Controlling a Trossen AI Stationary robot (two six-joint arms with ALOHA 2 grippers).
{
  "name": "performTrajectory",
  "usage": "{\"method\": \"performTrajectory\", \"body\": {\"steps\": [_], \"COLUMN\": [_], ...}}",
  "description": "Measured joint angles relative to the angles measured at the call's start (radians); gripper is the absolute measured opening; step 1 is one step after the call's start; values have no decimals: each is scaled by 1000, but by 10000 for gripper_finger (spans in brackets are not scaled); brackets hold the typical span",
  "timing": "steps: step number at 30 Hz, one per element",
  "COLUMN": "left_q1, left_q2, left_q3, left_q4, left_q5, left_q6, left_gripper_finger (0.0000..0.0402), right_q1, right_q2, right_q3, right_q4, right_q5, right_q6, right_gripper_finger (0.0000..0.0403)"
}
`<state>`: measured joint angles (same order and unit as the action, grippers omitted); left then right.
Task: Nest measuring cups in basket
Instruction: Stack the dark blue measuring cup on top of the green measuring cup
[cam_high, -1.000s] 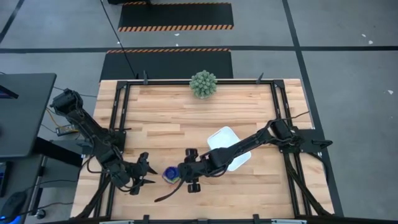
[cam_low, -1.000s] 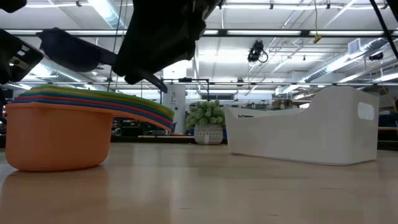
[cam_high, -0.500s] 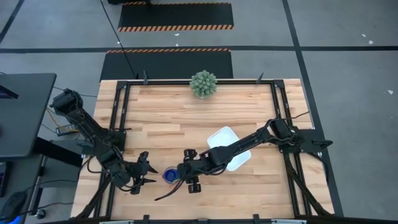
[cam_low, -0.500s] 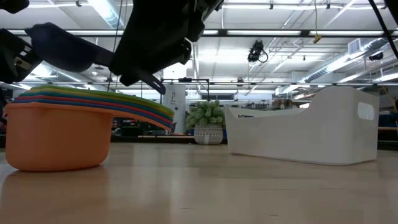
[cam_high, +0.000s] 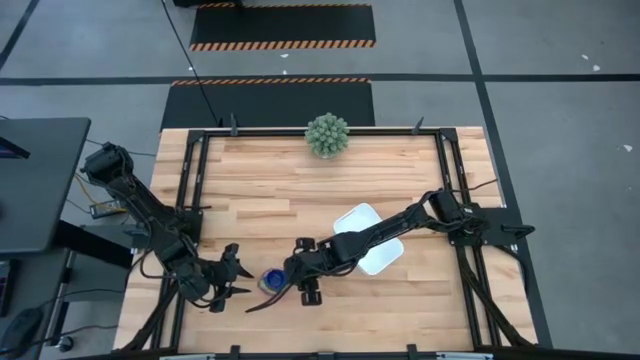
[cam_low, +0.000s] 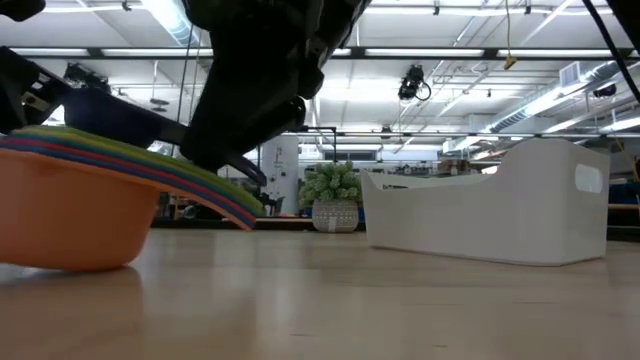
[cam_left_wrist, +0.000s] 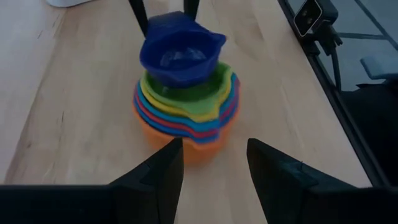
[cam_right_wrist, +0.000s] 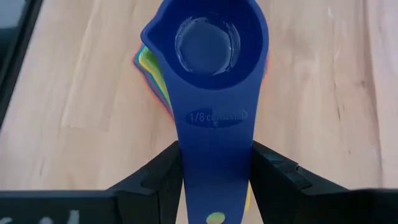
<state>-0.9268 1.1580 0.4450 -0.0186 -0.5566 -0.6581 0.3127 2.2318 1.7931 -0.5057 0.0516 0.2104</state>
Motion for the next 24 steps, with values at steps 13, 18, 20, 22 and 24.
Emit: {"method": "performTrajectory", "body": {"steps": [13, 18, 20, 22, 24], "left_q1": [0, -1, -9, -21, -31], "left_q2": [0, 0, 0, 1, 12], "left_q3": [0, 0, 0, 0, 0], "left_q4": [-3, -33, -47, -73, -91], "left_q5": [1, 80, 106, 110, 101], "left_q6": [-2, -40, -64, -96, -128], "left_gripper_finger": [183, 183, 183, 183, 183], "right_q1": [-17, -12, -6, 1, 1], "right_q2": [-1, -3, -3, -3, -3], "right_q3": [6, 82, 105, 117, 118], "right_q4": [-1, -86, -117, -125, -122], "right_q5": [-51, -34, -18, -3, 4], "right_q6": [2, -8, -21, -30, -34], "right_gripper_finger": [172, 172, 172, 172, 172]}}
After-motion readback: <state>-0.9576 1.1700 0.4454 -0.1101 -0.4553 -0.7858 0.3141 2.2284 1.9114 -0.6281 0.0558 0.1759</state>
